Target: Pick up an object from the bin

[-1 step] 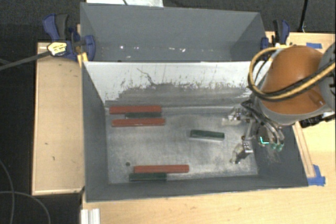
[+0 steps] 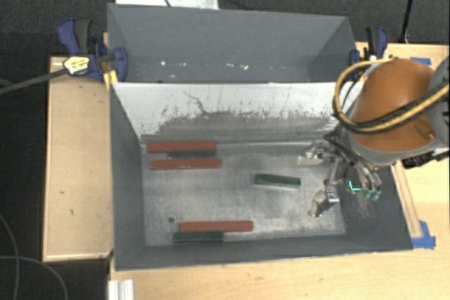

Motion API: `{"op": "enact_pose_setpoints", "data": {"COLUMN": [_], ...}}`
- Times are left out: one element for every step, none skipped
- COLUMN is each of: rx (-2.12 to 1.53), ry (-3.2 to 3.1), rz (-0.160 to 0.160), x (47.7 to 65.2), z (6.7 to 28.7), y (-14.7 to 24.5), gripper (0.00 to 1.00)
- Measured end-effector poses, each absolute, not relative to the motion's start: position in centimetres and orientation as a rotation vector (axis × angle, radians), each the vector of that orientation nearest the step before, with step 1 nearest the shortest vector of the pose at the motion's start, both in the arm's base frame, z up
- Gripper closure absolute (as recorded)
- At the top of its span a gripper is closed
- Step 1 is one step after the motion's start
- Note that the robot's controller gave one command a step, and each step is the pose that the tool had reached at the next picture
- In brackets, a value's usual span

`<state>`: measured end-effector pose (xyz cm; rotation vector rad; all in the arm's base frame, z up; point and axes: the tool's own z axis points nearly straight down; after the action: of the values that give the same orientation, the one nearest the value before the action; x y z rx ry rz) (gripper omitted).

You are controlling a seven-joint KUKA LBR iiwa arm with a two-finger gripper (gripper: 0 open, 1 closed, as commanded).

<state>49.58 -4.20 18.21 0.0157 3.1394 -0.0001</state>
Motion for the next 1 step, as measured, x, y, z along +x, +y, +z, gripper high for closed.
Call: {"op": "enact_pose_setpoints", "data": {"rx": [-0.042], "ry": [3.131], "rz": [-0.002], "x": [52.42], "z": [13.96], "y": [-3.9], "gripper": [0.0]}}
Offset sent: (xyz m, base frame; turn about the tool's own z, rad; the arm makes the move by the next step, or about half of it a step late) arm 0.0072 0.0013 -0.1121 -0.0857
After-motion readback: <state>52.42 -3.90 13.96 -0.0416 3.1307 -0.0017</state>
